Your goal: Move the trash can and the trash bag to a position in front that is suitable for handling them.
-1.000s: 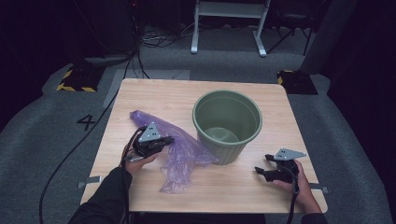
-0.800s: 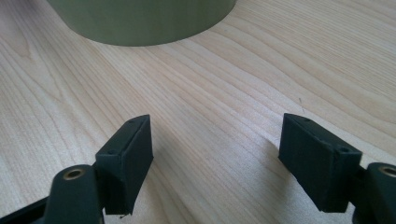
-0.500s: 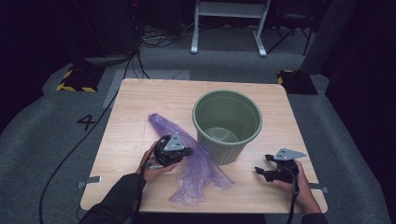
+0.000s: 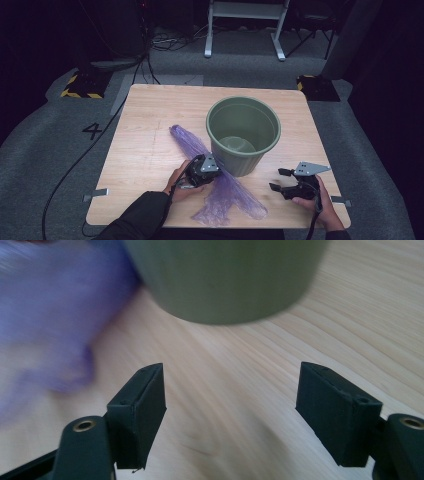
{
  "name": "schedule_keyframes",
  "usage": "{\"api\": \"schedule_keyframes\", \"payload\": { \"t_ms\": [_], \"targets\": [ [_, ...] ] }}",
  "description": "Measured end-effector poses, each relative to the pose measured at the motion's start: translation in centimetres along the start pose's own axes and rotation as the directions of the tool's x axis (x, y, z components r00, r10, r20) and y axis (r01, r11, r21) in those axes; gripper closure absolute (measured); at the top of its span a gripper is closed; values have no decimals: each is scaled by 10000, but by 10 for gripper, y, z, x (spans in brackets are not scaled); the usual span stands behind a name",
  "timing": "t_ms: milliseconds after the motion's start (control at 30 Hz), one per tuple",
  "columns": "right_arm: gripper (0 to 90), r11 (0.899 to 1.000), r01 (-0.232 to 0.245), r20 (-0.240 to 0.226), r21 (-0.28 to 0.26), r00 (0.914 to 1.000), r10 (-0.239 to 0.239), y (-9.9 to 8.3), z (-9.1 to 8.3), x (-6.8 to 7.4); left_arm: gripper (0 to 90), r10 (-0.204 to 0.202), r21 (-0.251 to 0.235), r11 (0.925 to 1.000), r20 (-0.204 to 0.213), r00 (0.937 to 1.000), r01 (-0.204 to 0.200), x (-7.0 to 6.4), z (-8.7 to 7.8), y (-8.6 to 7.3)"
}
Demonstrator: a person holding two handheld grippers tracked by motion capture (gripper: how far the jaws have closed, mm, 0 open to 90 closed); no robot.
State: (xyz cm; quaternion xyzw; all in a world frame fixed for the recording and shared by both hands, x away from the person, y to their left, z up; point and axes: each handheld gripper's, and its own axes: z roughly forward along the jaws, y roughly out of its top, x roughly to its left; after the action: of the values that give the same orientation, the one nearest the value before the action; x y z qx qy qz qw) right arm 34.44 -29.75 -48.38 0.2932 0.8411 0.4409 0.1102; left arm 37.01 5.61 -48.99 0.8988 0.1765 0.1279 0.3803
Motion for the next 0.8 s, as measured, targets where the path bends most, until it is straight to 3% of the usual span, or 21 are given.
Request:
{"api": "schedule_keyframes", "payload": {
  "t_ms": [133,367,400,433,500,567,633,733,800],
  "targets": [
    [283,9992,404,-320,-65,9987,-405,9,-3,14,867,101,197,9998,-22,9999,-101,-3,4,-1],
    [281,9981,550,-974,-288,9936,-576,16,-1,29,849,-11,166,9999,-30,10000,12,-3,8,-2],
    [280,9985,449,-1333,-316,9899,-487,18,0,34,847,-18,165,9999,-55,10000,19,-4,9,-3],
    [280,9985,449,-1333,-316,9899,-487,18,0,34,847,-19,159,9999,-60,10000,20,-4,9,-3],
    [267,9985,468,-1776,-287,9828,-512,21,2,41,846,-11,166,9999,-48,10000,11,-4,10,-2],
    [256,9963,851,-2162,121,9730,-805,24,11,53,845,-22,129,9999,-115,9999,23,-5,11,-1],
    [256,9958,894,-2221,207,9715,-826,24,13,56,845,2,60,10000,-178,9998,-1,-7,12,-1],
    [269,9894,1237,-2175,765,9704,-1045,22,25,63,839,-1,27,10000,-171,9999,1,-7,13,-1],
    [340,9823,1532,-2095,1074,9694,-1283,20,33,67,815,-10,3,10000,-183,9998,10,-6,12,-1]
  ]
}}
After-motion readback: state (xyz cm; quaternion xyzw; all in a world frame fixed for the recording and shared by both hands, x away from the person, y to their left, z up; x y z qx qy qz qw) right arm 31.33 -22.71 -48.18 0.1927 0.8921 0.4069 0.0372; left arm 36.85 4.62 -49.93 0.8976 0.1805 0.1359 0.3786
